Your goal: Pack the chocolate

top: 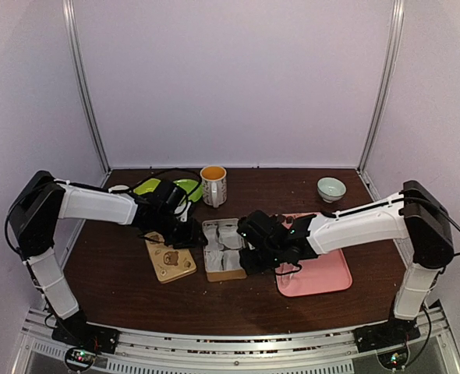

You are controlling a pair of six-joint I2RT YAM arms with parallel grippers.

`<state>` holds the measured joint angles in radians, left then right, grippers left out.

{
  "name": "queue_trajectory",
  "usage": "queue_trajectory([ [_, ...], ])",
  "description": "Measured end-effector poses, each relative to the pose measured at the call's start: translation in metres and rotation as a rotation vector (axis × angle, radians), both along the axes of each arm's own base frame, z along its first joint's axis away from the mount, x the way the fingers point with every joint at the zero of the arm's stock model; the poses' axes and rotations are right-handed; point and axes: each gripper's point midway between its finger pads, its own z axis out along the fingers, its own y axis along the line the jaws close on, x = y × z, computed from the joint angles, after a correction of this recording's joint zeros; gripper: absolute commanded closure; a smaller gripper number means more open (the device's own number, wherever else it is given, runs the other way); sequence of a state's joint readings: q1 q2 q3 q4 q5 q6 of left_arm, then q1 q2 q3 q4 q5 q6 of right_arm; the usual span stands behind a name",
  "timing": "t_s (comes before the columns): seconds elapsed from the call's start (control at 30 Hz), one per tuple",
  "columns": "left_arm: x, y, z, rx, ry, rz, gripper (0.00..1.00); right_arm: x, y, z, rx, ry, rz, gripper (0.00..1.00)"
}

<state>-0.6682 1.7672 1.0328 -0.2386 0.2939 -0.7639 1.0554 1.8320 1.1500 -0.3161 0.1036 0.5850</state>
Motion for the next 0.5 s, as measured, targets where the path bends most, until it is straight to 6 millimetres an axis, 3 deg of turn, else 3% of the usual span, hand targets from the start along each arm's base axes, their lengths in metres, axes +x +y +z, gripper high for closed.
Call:
queue_trajectory([
  [0.2, -0.009, -0.029, 0.003, 0.0, -0.006, -0.108, 0.58, -0.023, -0.011, 0.029, 0.081, -0.013, 0.018, 0.46],
  [0.37, -0.019, -0.045, 0.005, 0.003, -0.006, -0.17, 0.58, -0.022, -0.031, 0.052, 0.111, -0.07, -0.016, 0.34],
  [0.5, -0.02, -0.053, 0.001, 0.008, 0.002, -0.19, 0.59, -0.015, -0.059, 0.072, 0.13, -0.156, -0.085, 0.32],
])
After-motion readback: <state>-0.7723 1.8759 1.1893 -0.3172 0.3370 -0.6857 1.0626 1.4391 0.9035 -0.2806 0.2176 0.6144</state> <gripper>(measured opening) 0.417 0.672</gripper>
